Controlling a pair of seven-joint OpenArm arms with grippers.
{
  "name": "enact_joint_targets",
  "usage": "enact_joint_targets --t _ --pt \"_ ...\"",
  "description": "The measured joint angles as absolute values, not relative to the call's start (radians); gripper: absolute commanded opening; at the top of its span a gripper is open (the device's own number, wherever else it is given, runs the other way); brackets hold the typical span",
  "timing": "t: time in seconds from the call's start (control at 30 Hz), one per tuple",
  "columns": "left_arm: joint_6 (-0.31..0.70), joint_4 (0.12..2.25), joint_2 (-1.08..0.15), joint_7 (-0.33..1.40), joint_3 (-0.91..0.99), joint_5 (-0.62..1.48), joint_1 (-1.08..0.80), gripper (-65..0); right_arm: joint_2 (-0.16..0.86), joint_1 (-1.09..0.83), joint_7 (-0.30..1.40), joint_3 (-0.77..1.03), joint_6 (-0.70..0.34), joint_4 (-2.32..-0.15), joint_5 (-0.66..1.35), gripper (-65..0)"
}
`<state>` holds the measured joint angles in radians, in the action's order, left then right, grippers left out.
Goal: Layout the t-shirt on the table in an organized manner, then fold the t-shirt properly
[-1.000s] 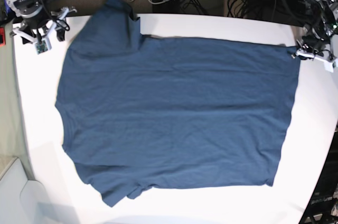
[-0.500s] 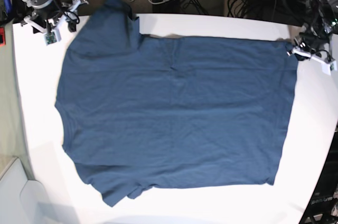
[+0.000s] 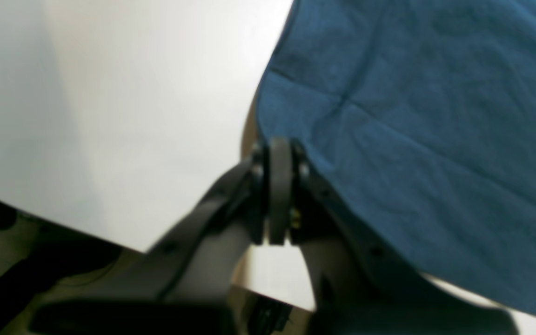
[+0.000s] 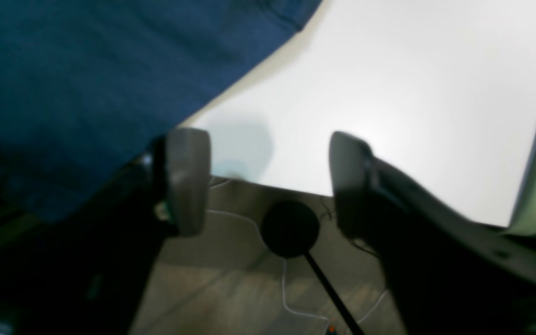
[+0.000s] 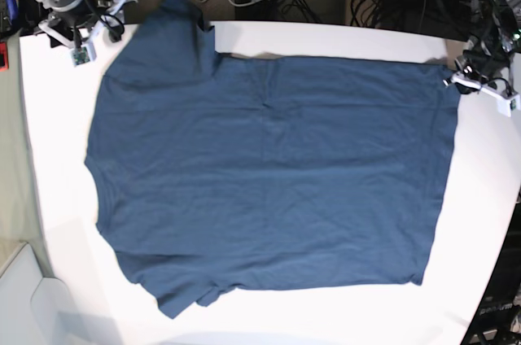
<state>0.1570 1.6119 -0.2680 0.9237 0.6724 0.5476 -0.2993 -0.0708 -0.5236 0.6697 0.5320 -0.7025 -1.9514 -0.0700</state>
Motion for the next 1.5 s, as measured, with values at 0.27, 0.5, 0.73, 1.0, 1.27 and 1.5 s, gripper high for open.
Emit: enact_joint_targets --t 0.27,0.5,0.73,1.0,1.27,1.5 --pt "0.157 1.612 -0.268 0.925 0.672 0.544 -0.302 -64.7 -0.116 -0.519 0.670 0.440 -0.702 -1.953 -0.070 -18.0" --pt "0.157 1.612 -0.268 0.926 0.672 0.543 -0.305 -64.7 -0.116 -0.519 0.670 0.418 -0.702 -1.950 -0.067 -18.1" --pt "0.157 1.610 -0.268 0.926 0.672 0.540 -0.309 -64.9 -0.113 -0.516 0.651 0.419 -0.702 -1.863 -0.065 -23.9" --pt "0.157 1.609 -0.269 0.927 0.672 0.540 -0.309 -64.9 -0.101 -0.494 0.613 0.421 -0.699 -1.818 -0.046 -38.6" --pt "0.157 1.612 -0.269 0.927 0.672 0.544 -0.309 -64.9 -0.100 -0.491 0.619 0.421 -0.699 -1.826 -0.044 -65.0" --pt "0.157 1.732 -0.287 0.931 0.677 0.552 -0.300 -64.9 -0.097 -0.493 0.666 0.424 -0.702 -1.988 -0.046 -65.0"
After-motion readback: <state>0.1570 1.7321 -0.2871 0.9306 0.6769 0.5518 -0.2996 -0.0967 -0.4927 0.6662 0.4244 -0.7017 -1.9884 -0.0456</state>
